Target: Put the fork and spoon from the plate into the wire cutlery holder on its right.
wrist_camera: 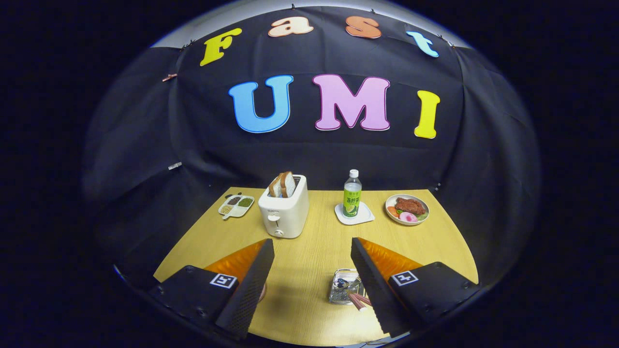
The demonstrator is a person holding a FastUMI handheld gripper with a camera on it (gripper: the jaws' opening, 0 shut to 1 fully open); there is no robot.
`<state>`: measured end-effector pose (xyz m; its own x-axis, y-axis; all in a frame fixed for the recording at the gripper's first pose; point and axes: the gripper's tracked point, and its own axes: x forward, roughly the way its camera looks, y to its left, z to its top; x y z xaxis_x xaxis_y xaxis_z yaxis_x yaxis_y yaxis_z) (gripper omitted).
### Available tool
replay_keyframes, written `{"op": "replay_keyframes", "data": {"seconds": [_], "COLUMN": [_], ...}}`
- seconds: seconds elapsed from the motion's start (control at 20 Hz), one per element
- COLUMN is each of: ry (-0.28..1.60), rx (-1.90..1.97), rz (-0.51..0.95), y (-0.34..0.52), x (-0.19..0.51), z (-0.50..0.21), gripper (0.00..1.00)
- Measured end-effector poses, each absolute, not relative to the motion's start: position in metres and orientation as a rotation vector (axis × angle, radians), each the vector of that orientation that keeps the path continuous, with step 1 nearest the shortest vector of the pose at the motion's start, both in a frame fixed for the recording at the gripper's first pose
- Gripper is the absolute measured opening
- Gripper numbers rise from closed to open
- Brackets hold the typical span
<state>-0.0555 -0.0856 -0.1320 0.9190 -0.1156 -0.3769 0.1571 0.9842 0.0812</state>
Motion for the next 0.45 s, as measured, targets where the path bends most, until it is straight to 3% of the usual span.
{"op": "replay_keyframes", "data": {"seconds": [0.45], "ry": [0.354], "rx": [0.075], "rz": [-0.040], "y": [-0.083], "x": [-0.042], "z": [-0.111], "gripper": [0.99]}}
